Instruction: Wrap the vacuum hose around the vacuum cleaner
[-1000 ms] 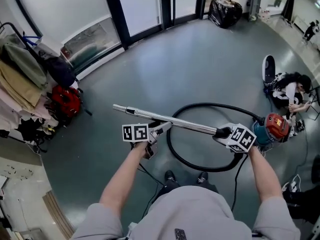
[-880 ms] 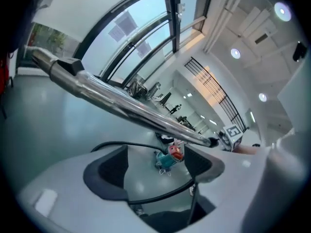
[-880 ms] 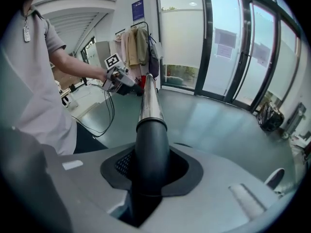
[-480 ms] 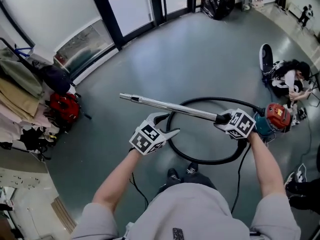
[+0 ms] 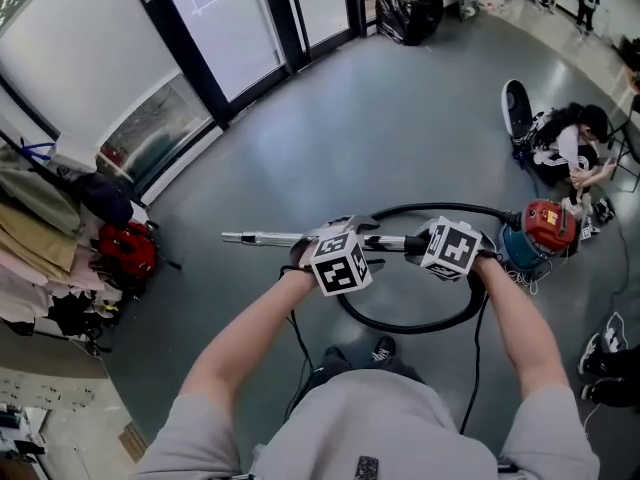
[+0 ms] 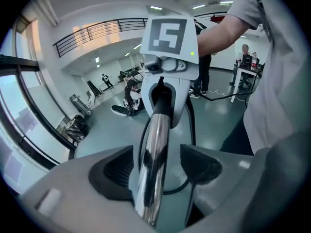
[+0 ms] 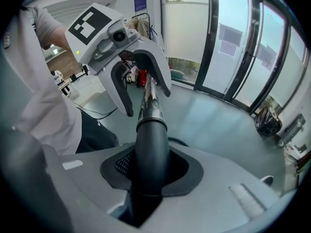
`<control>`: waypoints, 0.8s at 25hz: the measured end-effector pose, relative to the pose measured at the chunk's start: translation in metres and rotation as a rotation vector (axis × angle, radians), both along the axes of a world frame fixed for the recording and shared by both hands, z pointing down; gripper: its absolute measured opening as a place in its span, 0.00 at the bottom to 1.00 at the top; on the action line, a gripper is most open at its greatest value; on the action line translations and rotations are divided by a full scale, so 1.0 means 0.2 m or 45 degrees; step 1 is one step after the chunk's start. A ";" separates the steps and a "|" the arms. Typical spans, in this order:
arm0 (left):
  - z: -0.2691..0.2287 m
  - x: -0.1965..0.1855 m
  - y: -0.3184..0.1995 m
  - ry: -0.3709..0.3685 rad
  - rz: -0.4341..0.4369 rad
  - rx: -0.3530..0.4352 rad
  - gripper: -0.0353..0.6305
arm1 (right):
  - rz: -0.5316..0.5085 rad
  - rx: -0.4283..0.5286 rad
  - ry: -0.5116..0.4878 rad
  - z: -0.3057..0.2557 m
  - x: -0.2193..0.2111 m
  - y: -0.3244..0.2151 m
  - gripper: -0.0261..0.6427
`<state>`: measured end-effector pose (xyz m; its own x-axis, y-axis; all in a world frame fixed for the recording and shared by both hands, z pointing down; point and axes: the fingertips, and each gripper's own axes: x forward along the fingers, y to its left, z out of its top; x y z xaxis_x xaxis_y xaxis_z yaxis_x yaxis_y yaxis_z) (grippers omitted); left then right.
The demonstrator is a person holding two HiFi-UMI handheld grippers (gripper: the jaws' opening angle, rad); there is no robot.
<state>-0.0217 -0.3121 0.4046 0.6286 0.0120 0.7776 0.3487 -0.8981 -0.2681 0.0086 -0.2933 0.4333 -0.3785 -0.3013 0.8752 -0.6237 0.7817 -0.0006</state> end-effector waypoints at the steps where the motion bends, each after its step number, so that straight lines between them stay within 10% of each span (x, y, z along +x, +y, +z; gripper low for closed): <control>1: 0.01 0.01 0.01 -0.014 0.020 -0.003 0.51 | -0.008 -0.002 0.010 -0.02 -0.01 0.00 0.23; 5: 0.06 0.02 0.01 -0.050 0.101 -0.003 0.51 | -0.006 -0.006 0.063 -0.06 -0.04 -0.01 0.23; 8: 0.09 0.00 -0.02 -0.046 0.136 0.006 0.30 | 0.015 -0.016 0.107 -0.06 -0.08 -0.03 0.23; 20: 0.19 -0.17 -0.15 0.051 0.273 -0.116 0.29 | 0.337 0.145 0.173 -0.16 -0.16 -0.10 0.43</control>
